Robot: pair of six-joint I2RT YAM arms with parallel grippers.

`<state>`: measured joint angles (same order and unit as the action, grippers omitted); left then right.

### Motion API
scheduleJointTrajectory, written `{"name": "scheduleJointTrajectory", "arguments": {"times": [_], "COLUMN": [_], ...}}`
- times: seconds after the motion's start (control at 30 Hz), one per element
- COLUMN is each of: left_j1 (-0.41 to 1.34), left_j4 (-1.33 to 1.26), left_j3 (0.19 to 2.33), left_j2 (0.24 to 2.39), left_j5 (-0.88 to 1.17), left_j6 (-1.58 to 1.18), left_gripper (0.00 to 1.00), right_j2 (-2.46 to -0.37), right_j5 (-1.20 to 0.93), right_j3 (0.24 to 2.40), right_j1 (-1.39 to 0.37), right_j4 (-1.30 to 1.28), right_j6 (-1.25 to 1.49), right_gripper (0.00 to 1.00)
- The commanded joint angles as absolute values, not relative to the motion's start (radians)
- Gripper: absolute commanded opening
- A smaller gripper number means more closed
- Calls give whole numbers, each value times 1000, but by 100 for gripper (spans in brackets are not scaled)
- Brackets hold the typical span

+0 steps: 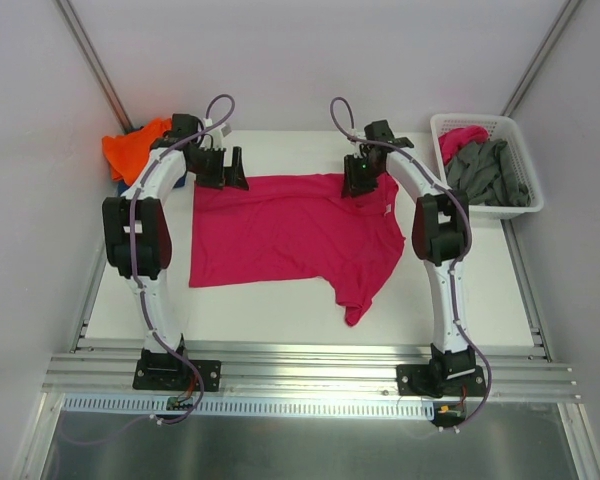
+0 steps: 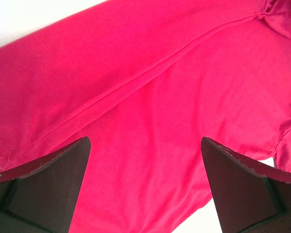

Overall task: Fold and stack the t-shirts
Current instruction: Fold the tshirt

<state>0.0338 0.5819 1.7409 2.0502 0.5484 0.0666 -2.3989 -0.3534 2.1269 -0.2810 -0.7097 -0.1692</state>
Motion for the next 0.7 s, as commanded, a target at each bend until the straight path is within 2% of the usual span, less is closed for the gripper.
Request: {"name": "scheduleJointTrajectory", "arguments": {"times": [0.0,0.1,0.17,0.2,0.33,0.57,0.67], "left_j1": [41,41,41,41,41,43,43], "left_j4": [591,592,591,591,591,591,591], "left_j3": [1727,1723,1723,1721,1723,1744,1755], "left_j2": [1971,1967,1964,1962,1963,1974,1976], "left_j5": [571,571,569,569,569,572,572], "left_j6": [61,63,63,63,61,58,57], "left_gripper": [99,99,99,99,99,99,99], "right_j2": [-2390,-2398,-2398,-2395,-2353,-2263,-2211], "right_j5": [-339,-334,-336,-340,-345,-345,-351], "right_j3": [2161,2164,2166,2163,2125,2011,1930], "right_j1": [-278,-278,-278,-279,-285,-347,-394], "right_j4": [-712,-712,-712,-712,-712,-718,-716], "right_j6": [-189,-192,-192,-190,-178,-137,-127], "right_gripper": [36,36,32,22,1,3,9]}}
